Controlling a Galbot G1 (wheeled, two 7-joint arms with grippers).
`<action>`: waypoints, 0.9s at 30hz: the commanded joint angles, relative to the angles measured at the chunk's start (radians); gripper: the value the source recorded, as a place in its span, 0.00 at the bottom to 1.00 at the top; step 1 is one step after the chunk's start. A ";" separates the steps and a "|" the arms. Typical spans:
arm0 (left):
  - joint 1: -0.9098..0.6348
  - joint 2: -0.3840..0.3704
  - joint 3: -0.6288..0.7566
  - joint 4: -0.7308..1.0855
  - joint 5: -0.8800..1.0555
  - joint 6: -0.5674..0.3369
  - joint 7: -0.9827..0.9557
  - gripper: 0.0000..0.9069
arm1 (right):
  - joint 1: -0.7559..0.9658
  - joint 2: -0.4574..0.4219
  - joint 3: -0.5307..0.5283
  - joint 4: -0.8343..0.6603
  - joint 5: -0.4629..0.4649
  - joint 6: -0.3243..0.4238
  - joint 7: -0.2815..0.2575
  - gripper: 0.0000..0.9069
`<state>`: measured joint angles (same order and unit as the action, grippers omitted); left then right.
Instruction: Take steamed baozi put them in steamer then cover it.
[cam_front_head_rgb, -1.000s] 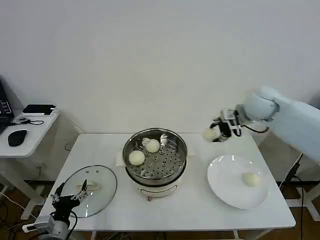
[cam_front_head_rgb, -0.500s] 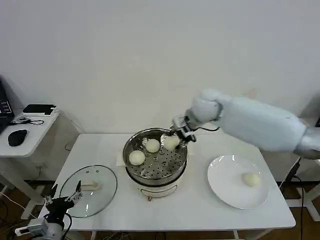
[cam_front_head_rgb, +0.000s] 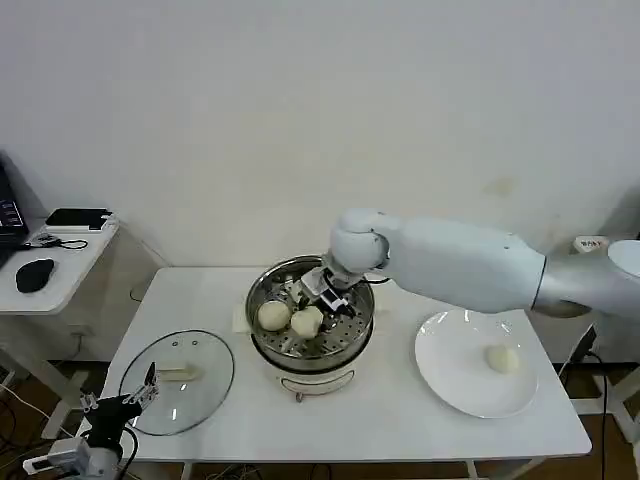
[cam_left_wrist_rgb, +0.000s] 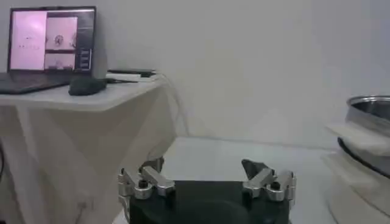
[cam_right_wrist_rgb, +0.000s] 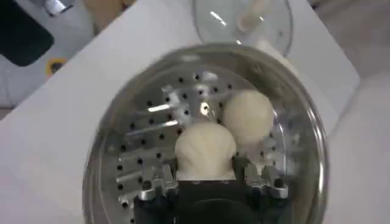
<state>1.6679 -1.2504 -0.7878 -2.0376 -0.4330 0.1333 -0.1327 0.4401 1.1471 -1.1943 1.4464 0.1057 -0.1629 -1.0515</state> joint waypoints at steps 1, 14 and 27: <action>0.000 0.002 -0.004 0.001 -0.001 -0.001 0.001 1.00 | -0.007 0.035 -0.029 0.005 -0.006 0.078 -0.020 0.68; -0.002 0.001 -0.001 0.004 -0.001 -0.001 0.001 1.00 | -0.007 0.009 -0.046 0.025 0.002 0.105 -0.031 1.00; -0.012 0.011 0.004 0.013 -0.003 -0.001 0.001 1.00 | 0.013 -0.063 0.026 0.021 0.055 0.061 0.054 1.00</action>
<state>1.6595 -1.2480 -0.7850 -2.0282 -0.4344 0.1325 -0.1321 0.4473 1.1269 -1.2121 1.4665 0.1197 -0.0686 -1.0497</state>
